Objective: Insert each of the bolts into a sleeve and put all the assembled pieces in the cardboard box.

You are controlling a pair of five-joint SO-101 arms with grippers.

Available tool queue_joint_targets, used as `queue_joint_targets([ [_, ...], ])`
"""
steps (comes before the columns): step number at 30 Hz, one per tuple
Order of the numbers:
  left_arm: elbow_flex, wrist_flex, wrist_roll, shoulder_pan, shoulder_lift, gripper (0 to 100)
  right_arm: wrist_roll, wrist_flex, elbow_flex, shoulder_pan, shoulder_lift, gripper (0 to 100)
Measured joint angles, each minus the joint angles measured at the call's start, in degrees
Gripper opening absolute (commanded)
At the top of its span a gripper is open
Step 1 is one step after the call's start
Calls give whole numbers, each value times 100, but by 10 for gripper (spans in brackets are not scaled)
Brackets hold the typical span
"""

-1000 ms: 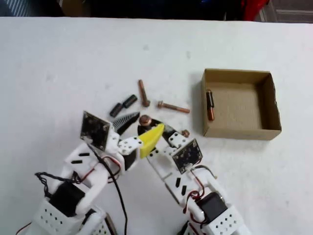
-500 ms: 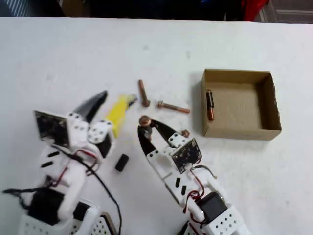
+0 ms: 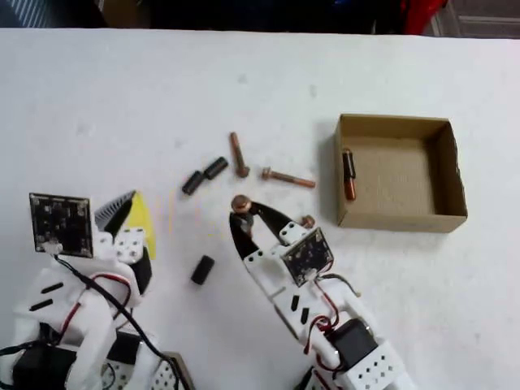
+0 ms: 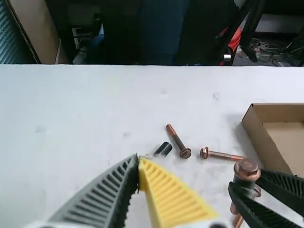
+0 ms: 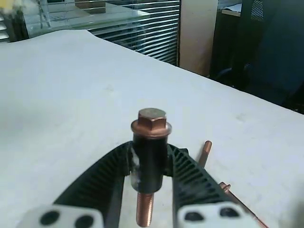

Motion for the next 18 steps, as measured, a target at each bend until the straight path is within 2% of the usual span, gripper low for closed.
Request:
queue_joint_targets([
  [6, 0, 431, -53, -35, -114, 23, 0, 9, 0, 0, 0, 17],
  [11, -9, 571, -97, -53, -1178, 23, 0, 9, 0, 0, 0, 17],
  [18, 844, 651, -229, -44, -1846, 23, 0, 264, 0, 0, 0, 17],
])
